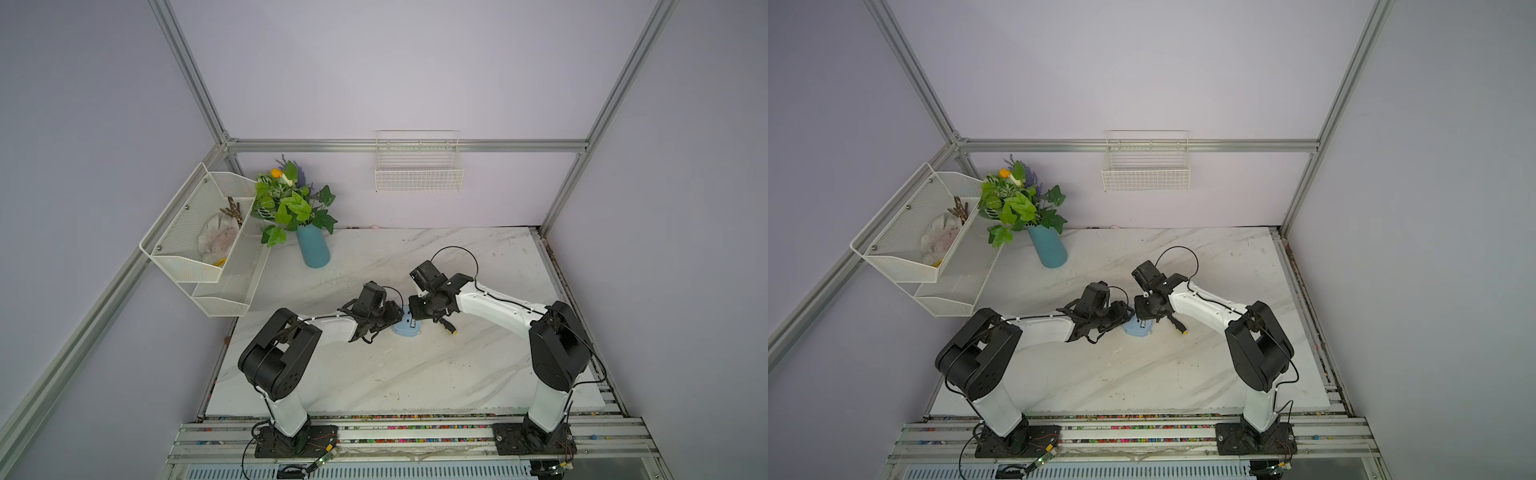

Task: Remove the battery from the alarm
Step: Remove the cover from the alarm.

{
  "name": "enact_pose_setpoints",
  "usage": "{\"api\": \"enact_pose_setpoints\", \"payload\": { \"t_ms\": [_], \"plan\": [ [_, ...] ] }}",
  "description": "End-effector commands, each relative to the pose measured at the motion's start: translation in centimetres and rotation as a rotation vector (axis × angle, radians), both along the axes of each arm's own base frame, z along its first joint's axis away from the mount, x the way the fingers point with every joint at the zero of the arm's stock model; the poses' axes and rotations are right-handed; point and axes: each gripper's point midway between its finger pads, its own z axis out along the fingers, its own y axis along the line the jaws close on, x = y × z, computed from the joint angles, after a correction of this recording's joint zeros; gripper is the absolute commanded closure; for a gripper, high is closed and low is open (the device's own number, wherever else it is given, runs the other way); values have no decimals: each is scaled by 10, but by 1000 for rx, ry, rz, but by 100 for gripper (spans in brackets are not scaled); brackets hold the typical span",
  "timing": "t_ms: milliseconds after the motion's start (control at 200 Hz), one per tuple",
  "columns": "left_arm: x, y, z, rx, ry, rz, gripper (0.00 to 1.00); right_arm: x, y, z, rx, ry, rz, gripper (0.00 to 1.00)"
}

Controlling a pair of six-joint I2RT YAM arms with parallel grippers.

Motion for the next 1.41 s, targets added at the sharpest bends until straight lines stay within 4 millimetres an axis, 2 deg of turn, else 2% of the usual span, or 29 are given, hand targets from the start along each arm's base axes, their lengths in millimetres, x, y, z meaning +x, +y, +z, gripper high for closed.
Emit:
{"api": "enact_pose_setpoints", "payload": {
  "t_ms": [0,775,1400],
  "plan": [
    [-53,24,-60,143,218,-28,45,2,0,-6,-36,8,-10,76],
    [-56,24,-66,143,226,-29,45,2,6,-21,-81,25,-6,77],
    [-57,24,-67,138,228,-25,45,1,0,-30,-139,23,-12,81]
  ]
}}
